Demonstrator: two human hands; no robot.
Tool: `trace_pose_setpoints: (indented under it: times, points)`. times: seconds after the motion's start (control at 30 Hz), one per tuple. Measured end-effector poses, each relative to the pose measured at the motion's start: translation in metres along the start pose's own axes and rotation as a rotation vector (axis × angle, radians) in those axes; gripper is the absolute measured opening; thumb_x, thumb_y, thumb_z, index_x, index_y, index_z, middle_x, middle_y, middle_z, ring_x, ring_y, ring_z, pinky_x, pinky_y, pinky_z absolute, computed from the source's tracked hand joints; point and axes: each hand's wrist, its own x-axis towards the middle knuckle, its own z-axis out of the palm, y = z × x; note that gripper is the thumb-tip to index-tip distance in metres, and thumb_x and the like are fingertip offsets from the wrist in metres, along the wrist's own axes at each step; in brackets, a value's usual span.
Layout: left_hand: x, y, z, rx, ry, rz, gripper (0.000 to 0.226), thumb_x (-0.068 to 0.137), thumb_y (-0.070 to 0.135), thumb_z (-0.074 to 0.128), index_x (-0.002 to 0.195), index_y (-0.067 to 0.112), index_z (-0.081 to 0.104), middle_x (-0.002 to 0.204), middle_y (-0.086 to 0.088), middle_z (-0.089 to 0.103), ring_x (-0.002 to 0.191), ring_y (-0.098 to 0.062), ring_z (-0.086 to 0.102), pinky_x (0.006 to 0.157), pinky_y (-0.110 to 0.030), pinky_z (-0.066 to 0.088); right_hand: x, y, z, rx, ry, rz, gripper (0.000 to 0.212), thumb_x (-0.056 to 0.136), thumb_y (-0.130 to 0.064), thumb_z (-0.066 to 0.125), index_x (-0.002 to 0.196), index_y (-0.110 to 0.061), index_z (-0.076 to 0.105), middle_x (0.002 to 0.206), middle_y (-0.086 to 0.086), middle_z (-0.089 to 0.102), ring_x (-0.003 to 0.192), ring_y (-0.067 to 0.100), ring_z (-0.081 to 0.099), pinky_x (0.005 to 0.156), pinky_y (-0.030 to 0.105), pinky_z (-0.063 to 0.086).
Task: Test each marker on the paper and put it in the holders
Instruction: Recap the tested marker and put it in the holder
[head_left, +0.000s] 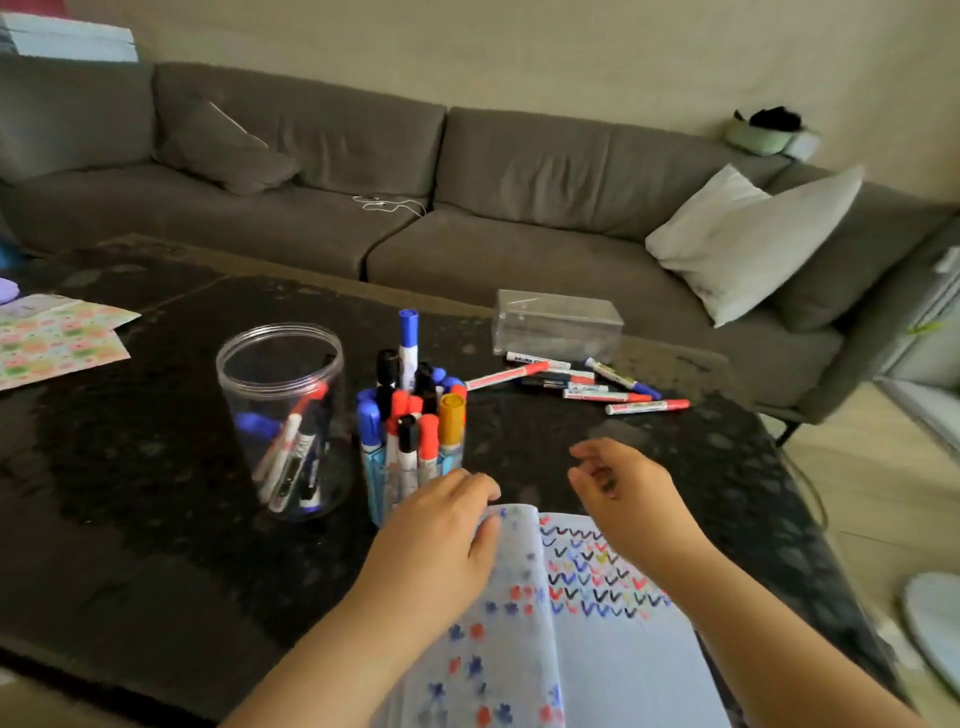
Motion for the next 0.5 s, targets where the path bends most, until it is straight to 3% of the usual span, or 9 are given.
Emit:
trace_pose_setpoints:
  times: [0.07, 0.17, 0.27, 0.37, 0.5]
  points:
    - [0.016, 0.01, 0.021, 0.001, -0.03, 0.04, 0.013, 0.084, 0.021, 0.054, 0.094, 0.019, 0.063, 0.089, 0.003, 0.062, 0.083, -0.019, 0.062, 0.07, -0.03, 0.05, 0.004, 0.028, -0.008, -0.04, -0.001, 0.079, 0.029, 0.094, -0.025, 0.055, 0.124, -0.023, 0.056, 0.109, -0.005, 0.06, 0.087, 0.006, 0.056, 0.074, 0.011, 0.043]
    - [0.04, 0.032, 0.049, 0.013, -0.079, 0.077, 0.022, 0.092, 0.023, 0.05, 0.112, 0.021, 0.058, 0.11, 0.006, 0.057, 0.103, -0.013, 0.056, 0.087, -0.026, 0.045, 0.017, 0.07, -0.021, -0.121, 0.011, 0.145, 0.034, 0.095, -0.024, 0.053, 0.129, -0.02, 0.054, 0.122, -0.001, 0.058, 0.102, 0.013, 0.059, 0.088, 0.021, 0.047]
    - [0.064, 0.044, 0.073, 0.0, -0.104, 0.077, 0.03, 0.096, 0.031, 0.043, 0.125, 0.027, 0.048, 0.125, 0.013, 0.048, 0.115, -0.004, 0.045, 0.093, -0.016, 0.037, 0.039, 0.11, -0.033, -0.243, 0.002, 0.176, 0.042, 0.096, -0.025, 0.051, 0.136, -0.017, 0.047, 0.133, 0.004, 0.051, 0.117, 0.019, 0.054, 0.098, 0.027, 0.041]
    - [0.092, 0.049, 0.095, 0.001, -0.148, 0.065, 0.029, 0.096, 0.03, 0.044, 0.125, 0.027, 0.047, 0.124, 0.012, 0.048, 0.115, -0.004, 0.046, 0.091, -0.017, 0.038, 0.068, 0.144, -0.042, -0.312, -0.012, 0.199, 0.049, 0.096, -0.024, 0.05, 0.143, -0.014, 0.038, 0.145, 0.007, 0.039, 0.131, 0.024, 0.041, 0.108, 0.03, 0.031]
    - [0.129, 0.044, 0.121, 0.033, -0.163, 0.073, 0.029, 0.096, 0.03, 0.046, 0.124, 0.026, 0.048, 0.121, 0.009, 0.05, 0.112, -0.006, 0.048, 0.089, -0.02, 0.042, 0.117, 0.172, -0.045, -0.376, 0.014, 0.151, 0.051, 0.096, -0.021, 0.048, 0.145, -0.012, 0.033, 0.15, 0.008, 0.032, 0.135, 0.028, 0.034, 0.111, 0.036, 0.029]
